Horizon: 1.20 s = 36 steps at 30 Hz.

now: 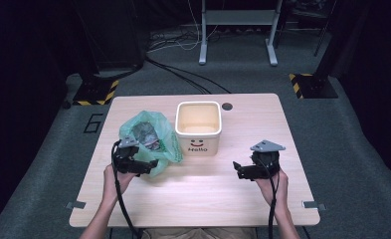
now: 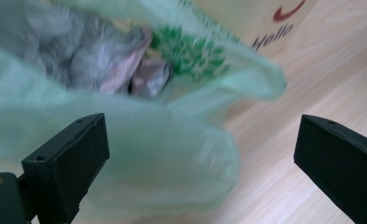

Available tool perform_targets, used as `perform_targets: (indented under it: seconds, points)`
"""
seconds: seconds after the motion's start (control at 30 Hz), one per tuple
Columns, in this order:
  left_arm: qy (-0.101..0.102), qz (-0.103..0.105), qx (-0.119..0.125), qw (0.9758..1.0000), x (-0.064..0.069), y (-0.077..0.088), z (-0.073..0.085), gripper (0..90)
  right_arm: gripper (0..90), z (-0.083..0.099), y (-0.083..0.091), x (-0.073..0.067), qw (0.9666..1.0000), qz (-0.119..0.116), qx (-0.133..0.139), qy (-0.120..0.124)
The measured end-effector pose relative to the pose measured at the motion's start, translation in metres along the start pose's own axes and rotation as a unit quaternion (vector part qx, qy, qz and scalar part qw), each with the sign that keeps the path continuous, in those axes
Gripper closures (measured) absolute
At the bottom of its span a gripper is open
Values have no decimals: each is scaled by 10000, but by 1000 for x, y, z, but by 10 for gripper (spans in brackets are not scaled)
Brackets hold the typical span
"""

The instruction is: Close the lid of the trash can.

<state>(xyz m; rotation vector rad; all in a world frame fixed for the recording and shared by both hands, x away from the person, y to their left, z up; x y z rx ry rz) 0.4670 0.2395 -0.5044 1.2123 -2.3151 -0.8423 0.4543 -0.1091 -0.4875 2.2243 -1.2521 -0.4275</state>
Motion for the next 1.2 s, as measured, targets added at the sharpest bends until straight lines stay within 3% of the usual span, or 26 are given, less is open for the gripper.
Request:
perform_targets:
  seconds: [0.37, 0.53, 0.6, 0.8, 0.87, 1.0, 1.07, 1.17, 1.2]
  points:
    - [388, -208, -46, 9990, -22, 0, 55, 23, 1, 63, 0, 21, 9987, 250, -155, -418]
    - [467, -267, -43, 9985, -32, -1, 76, 11, 1, 90, -2, 38, 9968, 460, -344, -557]
    - [478, -393, -41, 9981, -37, -1, 86, 7, 1, 99, -1, 46, 9960, 543, -367, -604]
    - [531, -416, -59, 9977, -45, -6, 103, 1, 1, 125, -5, 70, 9924, 704, -601, -816]
    - [522, -405, -21, 9978, -46, -8, 105, 1, 0, 131, -8, 76, 9913, 723, -690, -855]
    - [530, -466, -7, 9975, -48, -13, 109, 1, 0, 130, -9, 80, 9924, 671, -583, -856]
    - [467, -501, -34, 9976, -47, -14, 109, 1, 0, 131, -11, 80, 9929, 717, -631, -713]
    - [289, -942, -196, 9949, -49, -17, 111, 0, 0, 131, -11, 79, 9929, 720, -624, -708]
    - [286, -925, -208, 9951, -48, -17, 111, 2, 0, 131, -11, 79, 9928, 732, -626, -717]
Point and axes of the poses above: each handheld gripper's, and its own axes: y roughly backward along the jaws, z roughly out of its underside, x roughly to its right, the point moved 10 cm from there along -y, roughly forward along the jaws, and after that the axes turned 2 degrees about -z, right-handed, at the moved point
